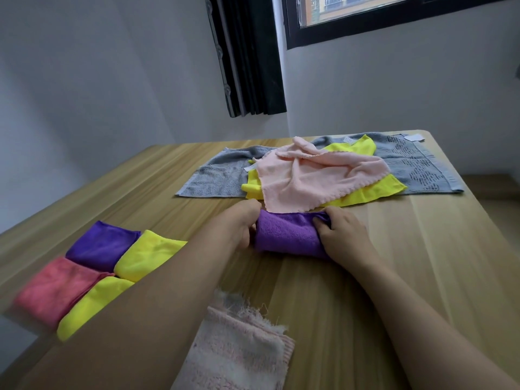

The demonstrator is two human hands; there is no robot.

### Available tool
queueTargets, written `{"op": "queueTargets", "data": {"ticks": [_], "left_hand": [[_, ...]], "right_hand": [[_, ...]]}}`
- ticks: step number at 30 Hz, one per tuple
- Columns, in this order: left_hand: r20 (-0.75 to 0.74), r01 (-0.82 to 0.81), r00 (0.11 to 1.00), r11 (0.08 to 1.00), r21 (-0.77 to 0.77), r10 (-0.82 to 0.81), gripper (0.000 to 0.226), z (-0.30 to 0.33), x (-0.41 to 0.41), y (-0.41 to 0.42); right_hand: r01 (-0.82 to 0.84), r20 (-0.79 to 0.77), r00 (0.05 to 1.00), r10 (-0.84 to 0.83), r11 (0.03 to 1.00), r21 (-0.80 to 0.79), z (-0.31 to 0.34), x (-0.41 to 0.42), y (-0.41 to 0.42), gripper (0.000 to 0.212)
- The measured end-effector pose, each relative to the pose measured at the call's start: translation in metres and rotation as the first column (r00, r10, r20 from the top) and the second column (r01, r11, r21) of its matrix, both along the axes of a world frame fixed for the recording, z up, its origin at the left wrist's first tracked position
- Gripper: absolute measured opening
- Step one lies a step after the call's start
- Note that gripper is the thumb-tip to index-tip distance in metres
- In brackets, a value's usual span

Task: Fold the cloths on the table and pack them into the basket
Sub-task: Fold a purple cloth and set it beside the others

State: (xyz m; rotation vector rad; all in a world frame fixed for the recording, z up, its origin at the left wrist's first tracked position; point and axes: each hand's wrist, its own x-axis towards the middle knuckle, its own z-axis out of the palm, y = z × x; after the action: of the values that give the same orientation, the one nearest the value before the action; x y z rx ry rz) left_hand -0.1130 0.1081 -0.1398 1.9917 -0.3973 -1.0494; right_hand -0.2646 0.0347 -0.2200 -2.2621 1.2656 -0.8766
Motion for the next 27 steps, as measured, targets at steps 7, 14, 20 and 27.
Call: {"op": "queueTargets", "data": {"ticks": [7,14,20,27], "left_hand": [[0.212,0.147,0.969,0.984,-0.1,-0.123,0.059,0.0,-0.012,-0.002],[0.292,0.405,0.861,0.909,0.1,-0.416,0.055,0.004,-0.012,0.005],[0.181,0.542,0.798,0.816,0.2,-0.575,0.058,0.008,0.005,0.017],[0.344,0.469,0.785,0.857,0.212,-0.515,0.031,0.002,0.011,0.008]], "right_hand": [[0.011,0.008,1.0,-0.011,1.0,0.016,0.001,0.0,0.001,0.018],[0.006,0.069,0.998,-0.011,0.997,0.08,0.003,0.0,0.002,0.009],[0.03,0.063,0.997,-0.036,0.995,0.098,-0.001,0.002,-0.002,0.013],[0.022,0.112,0.993,-0.029,0.997,0.07,-0.005,0.002,-0.003,0.03]]}}
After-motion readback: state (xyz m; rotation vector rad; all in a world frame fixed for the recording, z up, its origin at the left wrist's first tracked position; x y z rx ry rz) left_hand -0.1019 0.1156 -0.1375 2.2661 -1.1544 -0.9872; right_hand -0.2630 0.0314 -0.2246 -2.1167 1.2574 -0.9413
